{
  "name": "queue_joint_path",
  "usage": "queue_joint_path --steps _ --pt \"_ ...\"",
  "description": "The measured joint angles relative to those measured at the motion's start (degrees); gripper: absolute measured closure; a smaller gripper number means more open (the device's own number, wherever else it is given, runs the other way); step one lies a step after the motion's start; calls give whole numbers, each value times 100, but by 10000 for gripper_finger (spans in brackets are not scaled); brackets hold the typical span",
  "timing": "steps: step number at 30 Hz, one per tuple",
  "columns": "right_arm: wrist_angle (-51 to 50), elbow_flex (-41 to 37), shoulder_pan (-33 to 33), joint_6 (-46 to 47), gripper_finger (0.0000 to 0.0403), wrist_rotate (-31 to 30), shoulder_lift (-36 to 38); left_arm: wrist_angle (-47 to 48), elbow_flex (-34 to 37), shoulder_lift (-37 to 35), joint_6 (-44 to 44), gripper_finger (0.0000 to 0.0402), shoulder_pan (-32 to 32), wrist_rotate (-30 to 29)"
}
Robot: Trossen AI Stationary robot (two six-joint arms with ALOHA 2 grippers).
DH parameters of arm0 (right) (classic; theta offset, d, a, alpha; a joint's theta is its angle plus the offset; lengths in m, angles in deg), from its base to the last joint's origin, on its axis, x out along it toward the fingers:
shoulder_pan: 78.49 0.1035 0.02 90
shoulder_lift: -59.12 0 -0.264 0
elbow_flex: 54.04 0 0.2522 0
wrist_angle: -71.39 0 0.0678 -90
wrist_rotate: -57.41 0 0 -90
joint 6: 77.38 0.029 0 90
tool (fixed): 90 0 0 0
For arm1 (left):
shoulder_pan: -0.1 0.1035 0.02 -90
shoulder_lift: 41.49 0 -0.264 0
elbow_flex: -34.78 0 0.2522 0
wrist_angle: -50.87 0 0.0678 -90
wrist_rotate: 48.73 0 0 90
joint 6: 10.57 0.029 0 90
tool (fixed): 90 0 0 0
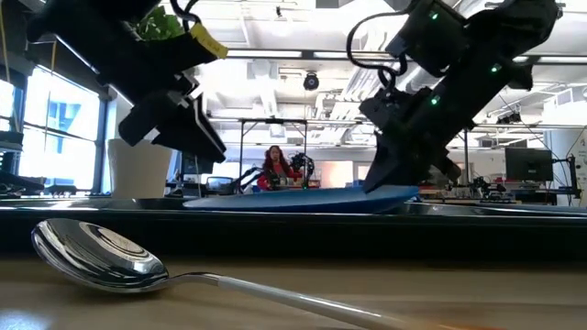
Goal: Pick and place plate/cup/fork/spoon on tray
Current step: Put the blue plate on the black tray, then put the orange fork on the black tray
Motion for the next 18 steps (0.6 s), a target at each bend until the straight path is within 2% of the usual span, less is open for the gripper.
queue_joint_path --steps 4,7,12,18 --pt "21 0 62 -24 261 -131 78 77 0 0 -92 248 1 41" --pt "95 0 168 -299 240 -577 148 132 0 0 -88 248 3 34" --pt "343 0 423 -605 234 -1530 298 365 0 0 -281 248 21 32" --pt "345 0 700 -617 234 -1605 669 1048 -1 0 -449 248 23 16"
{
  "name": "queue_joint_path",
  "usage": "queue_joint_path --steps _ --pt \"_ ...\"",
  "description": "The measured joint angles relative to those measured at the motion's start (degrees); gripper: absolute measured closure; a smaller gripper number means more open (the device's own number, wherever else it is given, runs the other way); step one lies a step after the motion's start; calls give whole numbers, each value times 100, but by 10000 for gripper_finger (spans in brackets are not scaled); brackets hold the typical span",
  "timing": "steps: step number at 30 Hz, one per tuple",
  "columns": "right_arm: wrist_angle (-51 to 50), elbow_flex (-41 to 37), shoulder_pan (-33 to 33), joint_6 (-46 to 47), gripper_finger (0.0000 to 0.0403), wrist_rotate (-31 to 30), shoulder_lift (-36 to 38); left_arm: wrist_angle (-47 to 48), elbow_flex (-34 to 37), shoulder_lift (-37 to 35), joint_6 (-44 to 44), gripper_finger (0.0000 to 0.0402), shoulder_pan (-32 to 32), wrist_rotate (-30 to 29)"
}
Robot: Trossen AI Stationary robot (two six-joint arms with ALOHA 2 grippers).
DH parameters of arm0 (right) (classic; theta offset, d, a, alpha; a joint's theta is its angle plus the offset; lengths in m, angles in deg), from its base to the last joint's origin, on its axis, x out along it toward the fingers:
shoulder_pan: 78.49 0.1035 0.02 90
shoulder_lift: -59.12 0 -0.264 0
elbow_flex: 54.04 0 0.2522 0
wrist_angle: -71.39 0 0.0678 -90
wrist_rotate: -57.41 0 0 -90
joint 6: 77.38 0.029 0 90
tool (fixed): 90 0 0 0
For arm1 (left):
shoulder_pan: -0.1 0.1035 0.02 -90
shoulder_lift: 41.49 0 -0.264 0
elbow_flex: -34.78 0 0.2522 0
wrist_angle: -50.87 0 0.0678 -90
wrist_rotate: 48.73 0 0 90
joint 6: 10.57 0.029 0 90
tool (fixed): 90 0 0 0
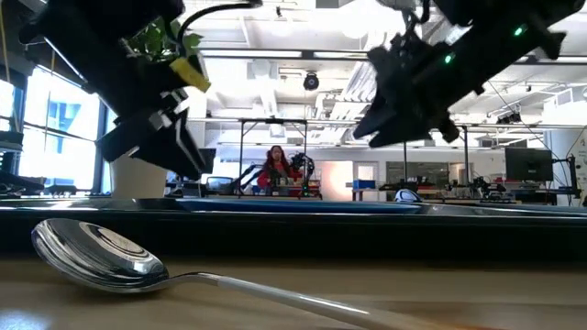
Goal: Pick and place plate/cup/fork/spoon on tray
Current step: Put the orange fork on the black tray
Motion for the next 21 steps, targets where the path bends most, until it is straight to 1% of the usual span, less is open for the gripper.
queue_joint_path --steps 4,7,11,14,21 --pt "62 0 274 13 234 -14 208 454 -2 0 -254 248 0 -60" --pt "208 0 541 16 234 -45 253 1242 -2 0 -668 248 0 -91" --pt "306 0 850 77 234 -145 253 2617 -2 0 -1738 248 0 -203" --pt "311 0 1010 188 234 -337 253 3458 -2 0 -2687 248 2 -313" --pt "316 0 1107 358 234 -431 253 4698 -2 0 -4852 248 -6 -444"
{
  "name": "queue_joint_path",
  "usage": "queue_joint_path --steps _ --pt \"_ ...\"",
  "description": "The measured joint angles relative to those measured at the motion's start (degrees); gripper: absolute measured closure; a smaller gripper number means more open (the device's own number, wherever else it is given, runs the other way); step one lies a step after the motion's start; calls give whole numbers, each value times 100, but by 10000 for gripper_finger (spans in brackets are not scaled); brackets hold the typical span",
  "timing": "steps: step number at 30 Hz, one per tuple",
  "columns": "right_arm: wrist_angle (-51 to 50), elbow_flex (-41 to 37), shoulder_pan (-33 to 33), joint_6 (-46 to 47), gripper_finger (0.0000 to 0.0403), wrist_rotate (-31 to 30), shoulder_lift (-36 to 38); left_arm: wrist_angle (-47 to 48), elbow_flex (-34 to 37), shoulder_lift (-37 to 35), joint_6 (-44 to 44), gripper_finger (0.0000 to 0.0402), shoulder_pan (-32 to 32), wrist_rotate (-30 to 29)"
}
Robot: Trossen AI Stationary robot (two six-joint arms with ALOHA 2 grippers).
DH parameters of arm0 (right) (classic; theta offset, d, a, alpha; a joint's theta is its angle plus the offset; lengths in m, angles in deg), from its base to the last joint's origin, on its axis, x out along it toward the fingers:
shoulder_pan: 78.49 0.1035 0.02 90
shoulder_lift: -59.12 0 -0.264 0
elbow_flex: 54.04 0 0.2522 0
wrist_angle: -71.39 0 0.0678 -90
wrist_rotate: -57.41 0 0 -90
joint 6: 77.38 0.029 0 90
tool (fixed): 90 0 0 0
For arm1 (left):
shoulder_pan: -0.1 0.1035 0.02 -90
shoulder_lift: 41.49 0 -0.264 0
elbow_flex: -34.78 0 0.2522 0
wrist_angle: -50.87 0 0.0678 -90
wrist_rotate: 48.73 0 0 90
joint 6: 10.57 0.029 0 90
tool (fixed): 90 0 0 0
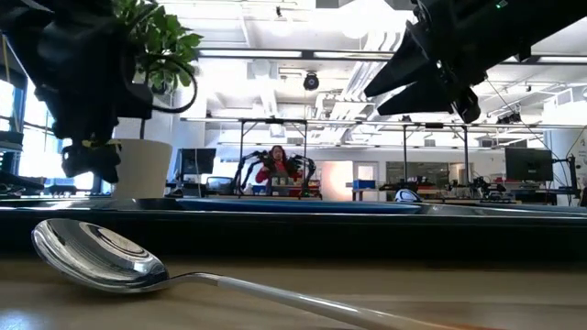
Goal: Pick and place plate/cup/fork/spoon on tray
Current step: Put the orange fork on the black tray
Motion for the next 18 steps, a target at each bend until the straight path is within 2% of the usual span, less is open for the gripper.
queue_joint_path --steps 6,11,15,18 --pt "7 0 -51 114 234 12 0 892 0 -66 -1125 248 -92 -14" --pt "60 0 -177 11 234 144 27 841 0 -490 -972 248 -171 146" --pt "26 2 -269 -280 234 250 158 692 0 -1160 -909 248 -272 559" --pt "-36 2 -282 -465 234 292 350 191 52 -1710 -1206 248 -457 749"
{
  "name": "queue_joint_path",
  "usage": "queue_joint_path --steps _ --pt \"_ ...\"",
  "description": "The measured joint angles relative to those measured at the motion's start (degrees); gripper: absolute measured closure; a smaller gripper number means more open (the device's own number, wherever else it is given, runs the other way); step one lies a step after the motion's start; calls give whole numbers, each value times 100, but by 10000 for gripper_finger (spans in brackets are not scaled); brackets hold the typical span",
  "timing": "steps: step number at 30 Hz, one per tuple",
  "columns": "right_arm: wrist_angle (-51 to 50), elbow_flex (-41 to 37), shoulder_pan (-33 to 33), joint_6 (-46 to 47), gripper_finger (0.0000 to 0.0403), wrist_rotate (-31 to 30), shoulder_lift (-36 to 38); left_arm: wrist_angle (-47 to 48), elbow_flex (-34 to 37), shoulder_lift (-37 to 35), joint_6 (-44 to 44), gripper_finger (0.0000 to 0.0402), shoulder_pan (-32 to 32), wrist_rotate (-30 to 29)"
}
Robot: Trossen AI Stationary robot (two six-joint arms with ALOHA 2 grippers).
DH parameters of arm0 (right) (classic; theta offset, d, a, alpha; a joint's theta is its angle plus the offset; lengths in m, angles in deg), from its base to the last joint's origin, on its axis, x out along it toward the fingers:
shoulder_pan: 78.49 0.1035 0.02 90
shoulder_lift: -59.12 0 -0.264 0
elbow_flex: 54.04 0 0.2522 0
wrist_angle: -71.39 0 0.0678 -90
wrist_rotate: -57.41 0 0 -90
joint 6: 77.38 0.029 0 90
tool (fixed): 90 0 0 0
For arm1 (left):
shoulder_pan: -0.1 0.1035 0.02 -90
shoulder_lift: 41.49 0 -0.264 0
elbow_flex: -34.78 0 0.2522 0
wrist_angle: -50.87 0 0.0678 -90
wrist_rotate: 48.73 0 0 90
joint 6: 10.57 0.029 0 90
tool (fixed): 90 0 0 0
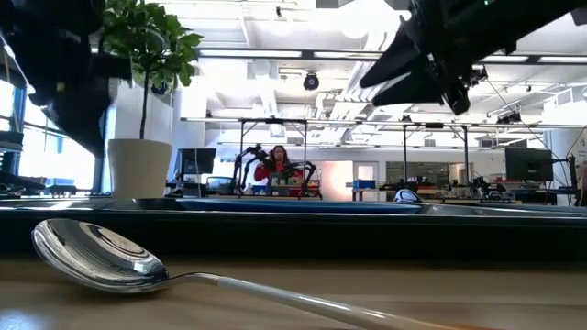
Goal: Pick and place plate/cup/fork/spoon on tray
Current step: Put the orange fork on the black tray
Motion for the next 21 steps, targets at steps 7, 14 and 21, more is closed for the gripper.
queue_joint_path --steps 7,14,21 --pt "-69 0 30 -373 234 275 495 -545 308 -471 -1956 248 -398 461" --pt "-192 0 138 -471 234 304 569 -530 451 -74 -3410 247 -420 1943" --pt "-428 0 136 -371 234 314 548 -514 451 371 -3178 247 -413 2027"
